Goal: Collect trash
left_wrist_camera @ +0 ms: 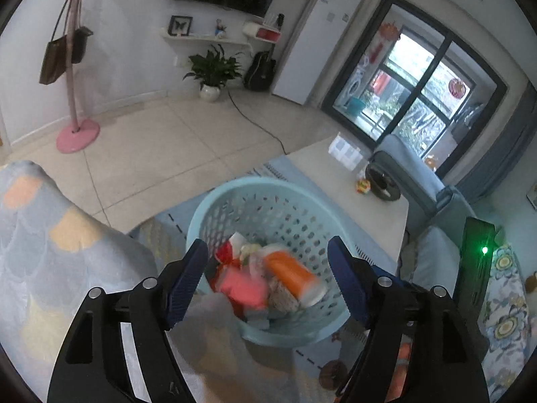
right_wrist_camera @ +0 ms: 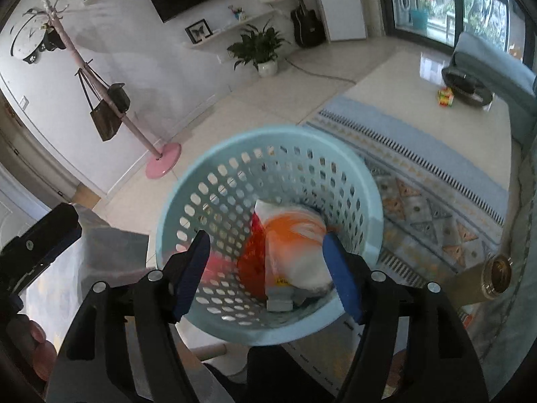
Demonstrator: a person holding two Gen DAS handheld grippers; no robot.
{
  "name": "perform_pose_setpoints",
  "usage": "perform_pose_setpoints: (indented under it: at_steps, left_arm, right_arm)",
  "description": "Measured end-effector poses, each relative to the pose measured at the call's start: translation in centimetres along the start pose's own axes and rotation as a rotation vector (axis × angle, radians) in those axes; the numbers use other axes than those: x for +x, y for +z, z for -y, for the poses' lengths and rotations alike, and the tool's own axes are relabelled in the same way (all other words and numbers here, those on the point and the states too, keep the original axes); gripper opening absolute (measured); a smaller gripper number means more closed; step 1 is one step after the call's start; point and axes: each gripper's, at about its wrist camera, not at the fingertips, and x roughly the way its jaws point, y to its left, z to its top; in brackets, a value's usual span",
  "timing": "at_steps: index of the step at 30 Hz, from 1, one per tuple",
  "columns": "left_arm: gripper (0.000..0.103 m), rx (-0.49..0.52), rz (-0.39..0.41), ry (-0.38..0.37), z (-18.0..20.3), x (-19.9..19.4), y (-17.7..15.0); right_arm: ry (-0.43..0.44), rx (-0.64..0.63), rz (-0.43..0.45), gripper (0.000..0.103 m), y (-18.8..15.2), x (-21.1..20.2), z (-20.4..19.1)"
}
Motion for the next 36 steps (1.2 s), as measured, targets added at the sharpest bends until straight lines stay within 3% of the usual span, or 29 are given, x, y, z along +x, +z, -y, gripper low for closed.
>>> perform_pose_setpoints:
  at_steps: [4, 9, 11, 18, 25, 28, 31, 36]
  left_arm:
    - [0.075, 0.003, 0.003, 0.002, -0.5, -1.2, -0.8]
    - [0.076, 0.005, 0.037, 0.013, -1.2, -5.0, -1.8]
    - [0.081, 0.008, 0.065, 0.037, -1.3, -7.0, -2.7]
    - [0.087, -0.017, 0.209, 0.170, -2.3, -15.5, -6.6]
    - [0.090, 0.029, 0.382, 0.428, -2.1, -21.3, -12.2]
    - [0.091, 0.015, 0.446, 0.524, -2.4, -22.5, -14.7]
    - [0.091, -0.013, 0.488, 0.552, -3.0, -23.3, -16.3]
    - [0.091, -0.014, 0.520, 0.558, -3.0, -24.2, -16.7]
  right_arm:
    - [0.014, 0.001, 0.002, 0.066, -1.0, -0.7, -0.2]
    - [0.014, -0.080, 0.053, 0.066, -2.5, -4.3, -3.2]
    - [0.019, -0.132, 0.093, 0.066, -3.5, -6.4, -5.1]
    - [-0.014, -0.267, 0.222, 0.066, -7.7, -12.3, -10.1]
    - [-0.009, -0.320, 0.367, 0.069, -11.8, -16.9, -12.9]
    - [-0.045, -0.337, 0.451, 0.069, -13.6, -18.4, -13.7]
    - [-0.064, -0.341, 0.515, 0.069, -15.2, -19.4, -13.9]
    - [-0.056, -0.312, 0.546, 0.069, -16.0, -20.1, -13.3]
